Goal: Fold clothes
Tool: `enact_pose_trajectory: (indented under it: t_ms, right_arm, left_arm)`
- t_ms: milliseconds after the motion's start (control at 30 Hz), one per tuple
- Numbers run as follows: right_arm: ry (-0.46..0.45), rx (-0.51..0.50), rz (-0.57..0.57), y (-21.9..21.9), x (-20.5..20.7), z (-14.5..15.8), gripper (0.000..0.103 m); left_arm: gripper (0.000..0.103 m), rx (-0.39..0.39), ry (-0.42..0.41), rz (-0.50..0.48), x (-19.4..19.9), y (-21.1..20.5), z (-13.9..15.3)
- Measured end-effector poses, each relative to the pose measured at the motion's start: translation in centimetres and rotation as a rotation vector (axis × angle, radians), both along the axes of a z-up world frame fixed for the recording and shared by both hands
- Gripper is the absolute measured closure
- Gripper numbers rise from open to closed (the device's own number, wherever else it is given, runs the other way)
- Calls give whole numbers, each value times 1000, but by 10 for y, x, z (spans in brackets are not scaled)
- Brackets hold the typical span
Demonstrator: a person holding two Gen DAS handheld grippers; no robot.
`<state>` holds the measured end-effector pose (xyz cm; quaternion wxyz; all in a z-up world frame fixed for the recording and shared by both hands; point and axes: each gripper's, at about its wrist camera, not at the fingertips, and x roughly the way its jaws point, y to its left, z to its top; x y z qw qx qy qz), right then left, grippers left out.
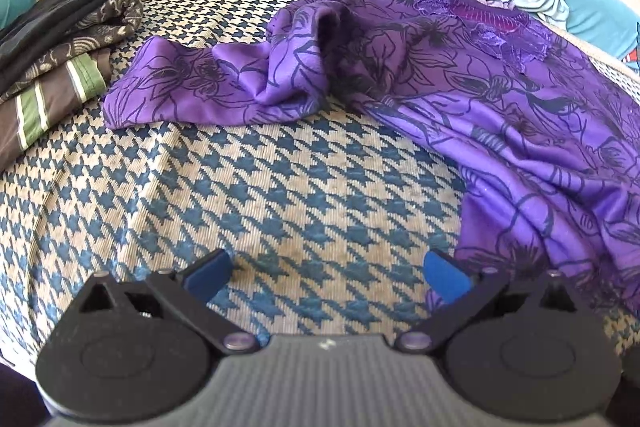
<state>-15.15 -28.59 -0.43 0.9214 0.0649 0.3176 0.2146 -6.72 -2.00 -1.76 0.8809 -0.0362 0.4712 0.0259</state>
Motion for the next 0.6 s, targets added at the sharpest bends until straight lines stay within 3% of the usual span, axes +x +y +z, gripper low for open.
enact_pose_trajectory:
  t_ms: [233, 533, 600]
  right_arm:
    - [25, -31, -91, 1, 18, -8, 46]
    - [83, 52, -120, -6, 28, -18, 45]
    - [74, 66, -118, -5, 29, -20, 53]
  left_arm:
    - [0, 3, -3, -4, -2, 0, -1]
    - [0, 12, -3, -6, -1, -1, -2]
    - [0, 15, -3, -6, -2, -2, -2]
